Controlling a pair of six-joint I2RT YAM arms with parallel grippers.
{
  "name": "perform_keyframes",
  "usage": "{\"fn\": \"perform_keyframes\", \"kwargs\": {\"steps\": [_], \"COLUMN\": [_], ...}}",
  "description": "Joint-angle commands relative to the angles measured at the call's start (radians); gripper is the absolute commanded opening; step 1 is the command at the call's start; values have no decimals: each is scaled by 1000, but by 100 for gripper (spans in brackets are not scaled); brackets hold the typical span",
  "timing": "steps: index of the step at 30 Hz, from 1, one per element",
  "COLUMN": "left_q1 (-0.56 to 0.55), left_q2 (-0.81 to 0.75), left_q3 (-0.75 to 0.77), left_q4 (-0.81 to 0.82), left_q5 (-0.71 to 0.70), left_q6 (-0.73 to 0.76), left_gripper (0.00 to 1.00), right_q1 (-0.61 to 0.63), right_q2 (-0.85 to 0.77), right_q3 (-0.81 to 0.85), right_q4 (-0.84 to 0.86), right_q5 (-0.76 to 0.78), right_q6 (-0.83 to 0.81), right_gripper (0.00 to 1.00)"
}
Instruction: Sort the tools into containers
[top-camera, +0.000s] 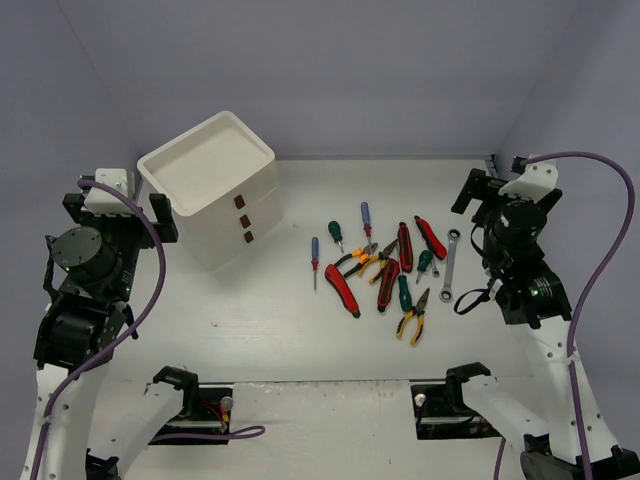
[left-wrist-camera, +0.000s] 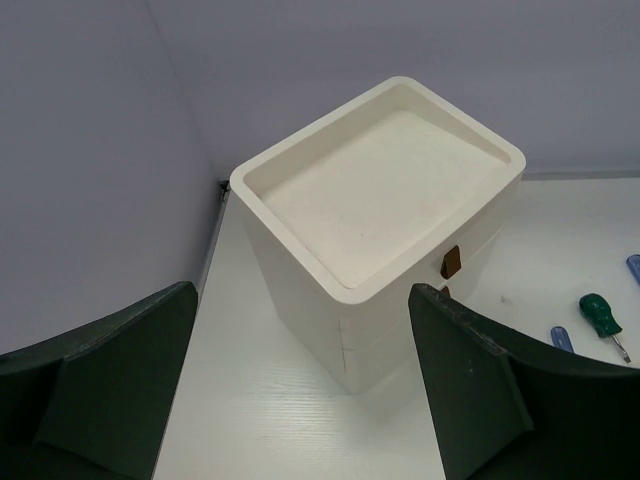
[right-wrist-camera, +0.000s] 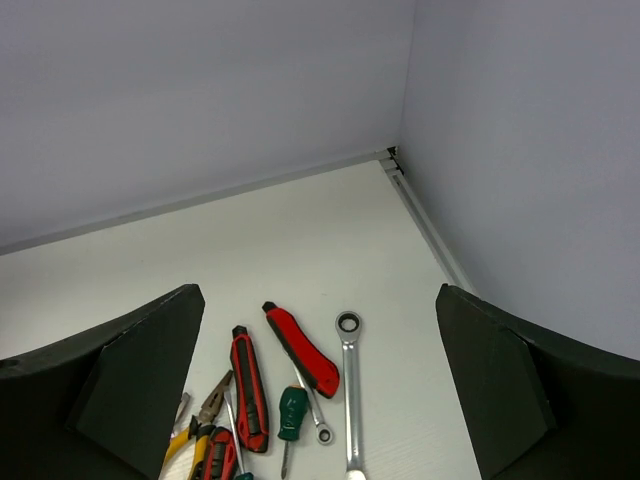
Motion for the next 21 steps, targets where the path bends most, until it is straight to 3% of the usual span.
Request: {"fn": "perform_keyframes", "kwargs": {"steps": [1, 7, 13, 21], "left_q1": [-7, -7, -7, -8], "left_q2": [4, 5, 11, 3], "left_q3": [21, 11, 13, 10], "left_q4": [37, 24, 2, -30], "left_q5": [-5, 25, 73, 125], "left_q6": [-3, -17, -59, -78], "left_gripper": [84, 84, 84, 84], "right_q1": [-5, -5, -19, -201], "right_q2": [-1, 28, 133, 443], "right_q3": [-7, -66, -109, -108], "right_q4": [82, 75, 17, -88], "right_q5": [56, 42, 198, -57], "right_q6": [25, 58, 214, 390], "right_gripper": [100, 100, 100, 100]}}
